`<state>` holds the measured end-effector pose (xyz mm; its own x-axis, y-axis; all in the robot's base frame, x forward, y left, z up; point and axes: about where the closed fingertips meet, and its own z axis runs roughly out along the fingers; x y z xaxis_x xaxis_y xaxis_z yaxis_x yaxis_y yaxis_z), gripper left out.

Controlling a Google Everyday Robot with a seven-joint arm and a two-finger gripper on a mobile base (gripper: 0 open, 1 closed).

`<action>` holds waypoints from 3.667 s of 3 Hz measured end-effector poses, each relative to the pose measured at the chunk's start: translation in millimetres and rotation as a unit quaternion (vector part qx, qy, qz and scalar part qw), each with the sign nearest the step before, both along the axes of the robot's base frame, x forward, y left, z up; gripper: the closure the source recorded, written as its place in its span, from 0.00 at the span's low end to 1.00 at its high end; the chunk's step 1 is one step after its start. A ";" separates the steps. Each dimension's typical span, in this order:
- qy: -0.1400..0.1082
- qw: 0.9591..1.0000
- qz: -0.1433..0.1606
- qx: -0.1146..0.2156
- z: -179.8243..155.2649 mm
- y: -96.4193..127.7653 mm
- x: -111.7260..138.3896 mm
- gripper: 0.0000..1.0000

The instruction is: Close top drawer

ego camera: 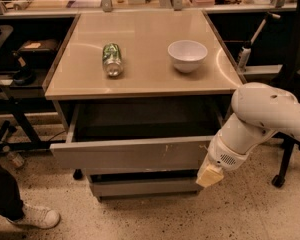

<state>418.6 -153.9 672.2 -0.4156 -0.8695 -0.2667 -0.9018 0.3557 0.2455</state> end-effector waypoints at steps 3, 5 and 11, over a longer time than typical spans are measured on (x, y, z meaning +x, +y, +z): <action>-0.031 0.999 0.016 0.002 -4.3 10.8 37.5 1.00; -0.055 0.998 0.031 -0.016 -7.2 21.8 81.6 1.00; -0.057 0.997 0.044 -0.031 -9.4 28.5 96.8 0.00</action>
Offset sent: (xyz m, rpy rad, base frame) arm 0.0354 0.0122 -0.0038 0.0126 -0.0669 0.0439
